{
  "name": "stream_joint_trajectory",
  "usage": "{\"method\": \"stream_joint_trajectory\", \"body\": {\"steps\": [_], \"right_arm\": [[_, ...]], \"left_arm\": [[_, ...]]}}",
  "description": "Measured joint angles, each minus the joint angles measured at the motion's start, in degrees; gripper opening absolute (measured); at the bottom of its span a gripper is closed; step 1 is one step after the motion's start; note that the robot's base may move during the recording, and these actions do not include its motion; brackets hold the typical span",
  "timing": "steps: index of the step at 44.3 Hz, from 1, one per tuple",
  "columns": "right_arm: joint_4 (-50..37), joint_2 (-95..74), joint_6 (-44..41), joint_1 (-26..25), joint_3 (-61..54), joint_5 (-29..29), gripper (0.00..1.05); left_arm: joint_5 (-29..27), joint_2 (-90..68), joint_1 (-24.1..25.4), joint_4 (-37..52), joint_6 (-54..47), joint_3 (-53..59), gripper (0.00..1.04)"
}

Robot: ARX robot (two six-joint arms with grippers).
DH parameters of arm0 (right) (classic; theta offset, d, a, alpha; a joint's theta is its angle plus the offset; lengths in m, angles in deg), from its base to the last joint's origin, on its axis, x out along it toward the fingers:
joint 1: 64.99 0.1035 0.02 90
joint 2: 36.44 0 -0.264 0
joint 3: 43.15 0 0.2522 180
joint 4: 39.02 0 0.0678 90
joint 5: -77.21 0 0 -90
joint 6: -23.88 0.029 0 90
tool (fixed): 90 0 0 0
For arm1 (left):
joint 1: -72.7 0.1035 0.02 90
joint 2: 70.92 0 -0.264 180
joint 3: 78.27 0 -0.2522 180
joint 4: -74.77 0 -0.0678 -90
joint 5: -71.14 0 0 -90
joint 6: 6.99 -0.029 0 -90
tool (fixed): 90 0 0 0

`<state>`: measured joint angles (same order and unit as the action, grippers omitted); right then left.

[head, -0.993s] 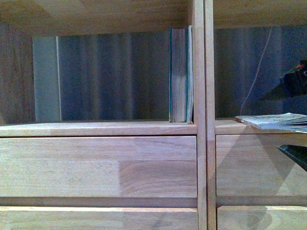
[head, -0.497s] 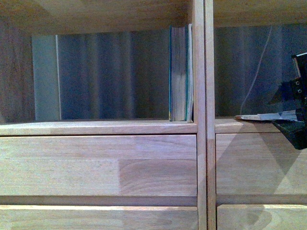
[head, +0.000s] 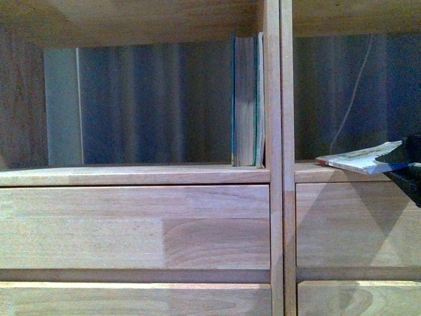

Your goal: Organize books on shelf

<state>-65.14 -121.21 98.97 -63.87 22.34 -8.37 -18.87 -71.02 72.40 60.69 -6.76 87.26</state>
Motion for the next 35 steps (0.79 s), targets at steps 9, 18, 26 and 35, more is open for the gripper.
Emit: {"method": "stream_joint_trajectory", "body": {"steps": [9,18,26,35], "right_arm": [[-4.1,13.1,-3.1,-1.5,-8.7,7.7,0.07],[-5.1,24.1,-4.8,-3.0,-13.6,14.5,0.07],[-10.2,30.1,-5.2,-0.1,-16.1,19.4,0.07],[-14.1,31.4,-12.3,10.4,-17.0,21.2,0.07]], "left_arm": [[51.4,-26.2,20.2,3.3,-12.0,-6.7,0.97],[57.8,-48.8,28.2,18.6,-8.6,-16.1,0.97],[55.6,-66.7,29.2,30.8,5.3,-29.1,0.97],[57.2,-81.2,23.1,33.0,26.2,-47.3,0.97]]}}
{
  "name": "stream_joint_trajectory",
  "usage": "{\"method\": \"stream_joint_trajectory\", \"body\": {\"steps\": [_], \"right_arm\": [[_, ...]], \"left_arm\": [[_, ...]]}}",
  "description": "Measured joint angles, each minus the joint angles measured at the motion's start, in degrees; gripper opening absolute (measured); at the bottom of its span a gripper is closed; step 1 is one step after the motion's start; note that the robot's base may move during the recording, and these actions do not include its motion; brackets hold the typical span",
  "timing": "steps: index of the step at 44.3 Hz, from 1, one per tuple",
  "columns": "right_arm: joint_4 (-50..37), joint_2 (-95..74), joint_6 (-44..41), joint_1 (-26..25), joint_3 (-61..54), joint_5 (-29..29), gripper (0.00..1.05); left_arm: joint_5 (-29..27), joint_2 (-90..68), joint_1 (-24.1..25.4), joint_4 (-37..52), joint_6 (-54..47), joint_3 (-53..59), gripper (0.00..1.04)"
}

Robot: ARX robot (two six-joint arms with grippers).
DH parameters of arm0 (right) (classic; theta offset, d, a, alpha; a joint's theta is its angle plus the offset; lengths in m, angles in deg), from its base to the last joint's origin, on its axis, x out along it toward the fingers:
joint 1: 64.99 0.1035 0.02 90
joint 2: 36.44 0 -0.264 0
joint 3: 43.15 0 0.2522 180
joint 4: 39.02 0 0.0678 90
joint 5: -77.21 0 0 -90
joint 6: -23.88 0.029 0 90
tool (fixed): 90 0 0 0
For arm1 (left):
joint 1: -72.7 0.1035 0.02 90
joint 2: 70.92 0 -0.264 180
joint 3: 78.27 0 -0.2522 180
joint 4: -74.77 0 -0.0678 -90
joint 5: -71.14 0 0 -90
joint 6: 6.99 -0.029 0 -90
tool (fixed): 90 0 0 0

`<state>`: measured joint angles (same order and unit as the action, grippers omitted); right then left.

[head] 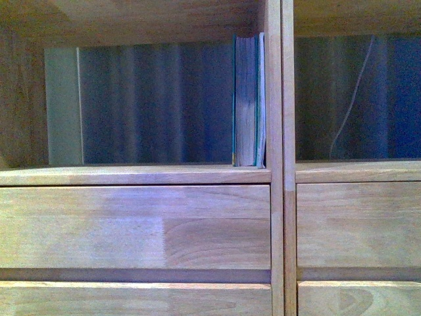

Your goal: Organize books on shelf

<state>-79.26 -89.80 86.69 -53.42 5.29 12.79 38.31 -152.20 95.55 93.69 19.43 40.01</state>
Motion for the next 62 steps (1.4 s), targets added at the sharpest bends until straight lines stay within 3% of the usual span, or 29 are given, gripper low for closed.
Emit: {"method": "stream_joint_trajectory", "body": {"steps": [5,15,25,38,56,62], "right_arm": [[-0.4,-4.9,-3.3,3.8,2.2,-1.0,0.07],[-2.9,-15.0,-4.3,5.0,7.8,-6.3,0.07],[-3.3,-22.5,-4.3,7.3,12.2,-9.4,0.07],[-4.2,-26.4,-3.7,13.1,13.9,-9.8,0.07],[-8.9,-28.6,4.0,17.5,14.9,-7.9,0.07],[-10.0,-28.7,5.6,17.9,14.9,-6.0,0.07]], "left_arm": [[2.6,-5.0,-6.2,3.3,12.9,-8.8,0.97],[-0.1,-10.3,-16.0,6.1,28.4,-20.5,0.97],[-3.5,-14.5,-24.6,10.4,37.8,-27.9,0.97],[-7.1,-17.1,-32.6,13.1,42.5,-30.2,0.97],[-3.2,-11.8,-34.9,23.3,43.6,-20.8,0.97],[-2.1,-9.7,-33.7,24.9,44.2,-19.0,0.80]]}}
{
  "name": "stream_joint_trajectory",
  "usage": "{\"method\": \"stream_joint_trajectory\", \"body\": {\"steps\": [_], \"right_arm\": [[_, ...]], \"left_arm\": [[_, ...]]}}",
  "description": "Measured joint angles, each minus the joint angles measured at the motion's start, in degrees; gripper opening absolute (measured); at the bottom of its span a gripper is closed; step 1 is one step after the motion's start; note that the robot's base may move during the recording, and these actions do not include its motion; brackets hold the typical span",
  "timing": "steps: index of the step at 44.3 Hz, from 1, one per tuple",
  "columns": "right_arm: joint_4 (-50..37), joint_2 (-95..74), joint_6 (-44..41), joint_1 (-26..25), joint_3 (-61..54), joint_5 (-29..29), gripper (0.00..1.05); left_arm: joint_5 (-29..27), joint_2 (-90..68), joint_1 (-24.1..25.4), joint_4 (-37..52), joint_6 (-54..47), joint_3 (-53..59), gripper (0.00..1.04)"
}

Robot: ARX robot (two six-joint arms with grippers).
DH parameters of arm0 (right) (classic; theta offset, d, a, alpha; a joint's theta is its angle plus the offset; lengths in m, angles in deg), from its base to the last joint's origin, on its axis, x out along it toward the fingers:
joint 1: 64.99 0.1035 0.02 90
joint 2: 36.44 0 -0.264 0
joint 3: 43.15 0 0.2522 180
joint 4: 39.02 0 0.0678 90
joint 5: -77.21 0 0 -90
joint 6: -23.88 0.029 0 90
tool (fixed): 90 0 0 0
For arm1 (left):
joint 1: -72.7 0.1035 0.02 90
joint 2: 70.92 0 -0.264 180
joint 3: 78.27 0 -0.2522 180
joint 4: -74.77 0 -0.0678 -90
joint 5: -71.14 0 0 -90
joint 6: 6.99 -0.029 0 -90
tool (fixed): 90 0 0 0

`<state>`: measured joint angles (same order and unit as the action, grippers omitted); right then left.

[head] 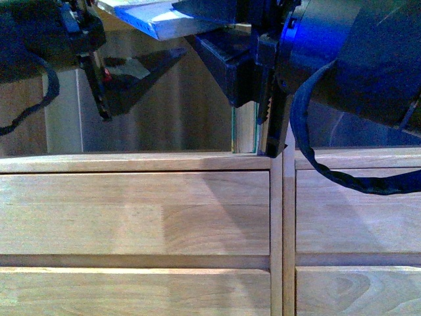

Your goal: Organize books on shelf

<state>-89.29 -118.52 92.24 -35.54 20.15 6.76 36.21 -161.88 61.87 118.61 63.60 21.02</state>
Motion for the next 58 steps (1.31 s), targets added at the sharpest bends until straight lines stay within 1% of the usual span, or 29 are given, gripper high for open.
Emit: {"method": "stream_joint_trajectory", "body": {"steps": [10,15,19,21,24,26,27,29,33,42,46,49,50,53,58], "right_arm": [[-1.3,0.0,0.9,0.4,-0.2,1.9,0.07],[-1.6,0.0,1.1,0.4,-0.3,2.3,0.07],[-1.6,0.0,1.0,0.4,-0.4,2.3,0.07],[-1.6,0.0,0.9,0.4,-0.4,2.3,0.09],[-1.6,0.0,0.9,0.5,-0.5,2.3,0.19],[-1.6,0.0,0.9,0.5,-0.6,2.3,0.23],[-1.6,0.0,0.9,0.5,-0.6,2.3,0.26],[-1.6,0.0,0.9,0.5,-0.6,2.4,0.30],[-1.5,0.7,0.7,0.7,-1.4,2.9,0.43],[-0.4,4.0,-1.3,-0.1,-4.5,4.5,0.64],[0.5,6.6,-2.7,-1.7,-7.1,6.0,0.74],[1.9,9.9,-4.3,-3.9,-10.0,7.5,0.84],[2.8,11.8,-5.4,-5.1,-11.5,8.4,0.89],[5.6,15.9,-7.6,-8.0,-14.7,10.5,0.98],[9.8,22.4,-10.4,-12.2,-18.9,13.7,0.97]], "left_arm": [[0.9,1.7,2.9,4.1,2.3,2.8,0.44],[0.8,2.1,3.0,4.6,2.4,3.3,0.34],[0.6,2.4,3.0,4.7,2.4,3.5,0.23],[0.3,2.6,3.0,4.6,2.4,3.6,0.20],[-0.2,3.3,3.0,4.1,2.6,4.2,0.12],[-0.3,3.7,3.0,3.8,2.6,4.6,0.10],[-0.7,4.2,3.0,3.4,2.5,5.0,0.08],[-1.1,4.7,3.0,3.0,2.5,5.5,0.07],[-1.7,6.8,3.3,1.7,1.6,7.6,0.07],[-5.0,9.9,4.1,-2.8,-2.2,8.9,0.07],[-7.9,10.6,4.4,-6.1,-6.7,8.3,0.07],[-11.3,10.6,4.3,-10.0,-11.9,6.7,0.07],[-13.0,10.2,4.3,-12.6,-14.8,5.4,0.07],[-16.4,8.3,3.8,-18.5,-21.0,1.2,0.07],[-21.7,4.8,2.8,-25.2,-30.2,-5.2,0.07]]}}
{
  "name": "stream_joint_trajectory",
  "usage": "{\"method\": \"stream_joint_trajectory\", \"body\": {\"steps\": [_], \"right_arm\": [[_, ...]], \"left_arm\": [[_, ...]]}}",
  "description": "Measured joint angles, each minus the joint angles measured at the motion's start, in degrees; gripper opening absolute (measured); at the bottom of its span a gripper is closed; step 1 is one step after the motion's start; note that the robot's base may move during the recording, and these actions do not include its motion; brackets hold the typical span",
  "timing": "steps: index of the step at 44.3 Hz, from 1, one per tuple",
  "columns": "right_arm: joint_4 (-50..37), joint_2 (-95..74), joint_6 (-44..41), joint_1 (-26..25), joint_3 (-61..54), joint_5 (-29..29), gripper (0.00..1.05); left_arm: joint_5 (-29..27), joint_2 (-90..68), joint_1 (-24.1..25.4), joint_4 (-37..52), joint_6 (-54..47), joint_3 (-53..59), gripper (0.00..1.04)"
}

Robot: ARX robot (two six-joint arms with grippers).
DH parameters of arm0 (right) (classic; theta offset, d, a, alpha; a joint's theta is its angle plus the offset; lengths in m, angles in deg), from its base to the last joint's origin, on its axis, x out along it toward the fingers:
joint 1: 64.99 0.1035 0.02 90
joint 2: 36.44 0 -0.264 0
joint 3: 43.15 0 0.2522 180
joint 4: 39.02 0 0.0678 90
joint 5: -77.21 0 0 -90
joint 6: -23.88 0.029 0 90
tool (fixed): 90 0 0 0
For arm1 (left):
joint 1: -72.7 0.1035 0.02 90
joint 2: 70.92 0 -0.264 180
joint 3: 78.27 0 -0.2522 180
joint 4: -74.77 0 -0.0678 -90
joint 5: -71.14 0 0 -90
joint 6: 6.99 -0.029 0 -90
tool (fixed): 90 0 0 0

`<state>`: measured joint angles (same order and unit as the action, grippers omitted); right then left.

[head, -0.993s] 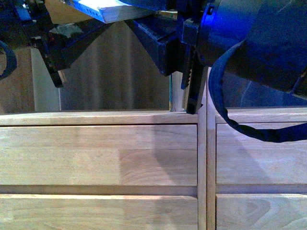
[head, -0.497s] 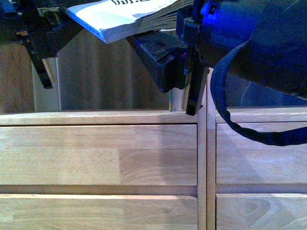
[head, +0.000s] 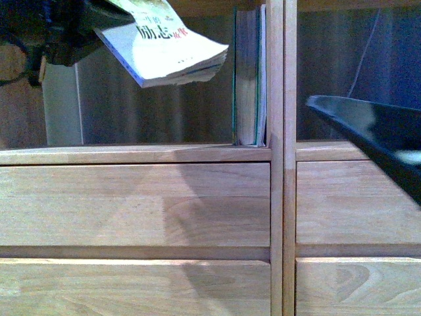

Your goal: Organize books on shelf

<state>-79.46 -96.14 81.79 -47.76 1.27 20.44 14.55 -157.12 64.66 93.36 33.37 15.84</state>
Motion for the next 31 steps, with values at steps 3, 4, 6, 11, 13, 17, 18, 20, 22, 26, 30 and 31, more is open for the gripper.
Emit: {"method": "stream_joint_trajectory", "body": {"steps": [3,4,6,11,13,17,18,20,22,26,30,31], "right_arm": [[3.2,4.5,-1.9,-2.9,-2.2,1.7,0.98],[3.9,5.4,-2.2,-3.4,-2.6,2.0,0.98],[6.9,9.4,-3.7,-5.8,-4.1,3.7,0.98],[13.9,17.9,-7.4,-10.4,-6.3,6.9,0.98],[16.9,21.3,-9.2,-12.0,-7.0,8.2,0.98],[23.9,28.8,-14.3,-15.7,-8.3,10.6,0.98],[25.9,30.8,-15.3,-16.5,-8.5,10.8,0.98],[28.0,32.9,-17.3,-17.2,-8.9,10.8,0.98],[28.9,34.6,-18.4,-17.6,-9.0,11.0,0.98],[28.9,36.5,-20.4,-17.7,-8.5,11.8,0.98],[29.2,36.1,-21.6,-17.9,-8.8,11.6,0.98],[29.3,36.0,-21.7,-17.9,-8.9,11.6,0.98]], "left_arm": [[-3.4,-2.9,-0.7,-3.3,-5.3,-4.1,0.07],[-4.0,-3.5,-0.9,-3.9,-6.4,-5.0,0.07],[-6.1,-6.1,-1.5,-5.9,-11.1,-8.4,0.07],[-11.9,-11.3,-2.8,-8.4,-22.0,-14.8,0.07],[-13.6,-13.2,-3.2,-9.5,-25.9,-17.3,0.07],[-16.7,-17.8,-4.2,-12.5,-33.7,-23.5,0.07],[-17.4,-19.1,-4.4,-13.2,-35.7,-25.2,0.07],[-18.6,-20.8,-4.8,-14.0,-38.4,-27.5,0.07],[-19.9,-23.3,-5.2,-15.1,-41.6,-30.6,0.07],[-21.4,-27.0,-5.9,-17.2,-45.0,-35.8,0.07],[-23.6,-33.4,-7.0,-20.3,-48.5,-44.8,0.07],[-24.2,-34.7,-7.3,-20.9,-49.1,-46.6,0.07]]}}
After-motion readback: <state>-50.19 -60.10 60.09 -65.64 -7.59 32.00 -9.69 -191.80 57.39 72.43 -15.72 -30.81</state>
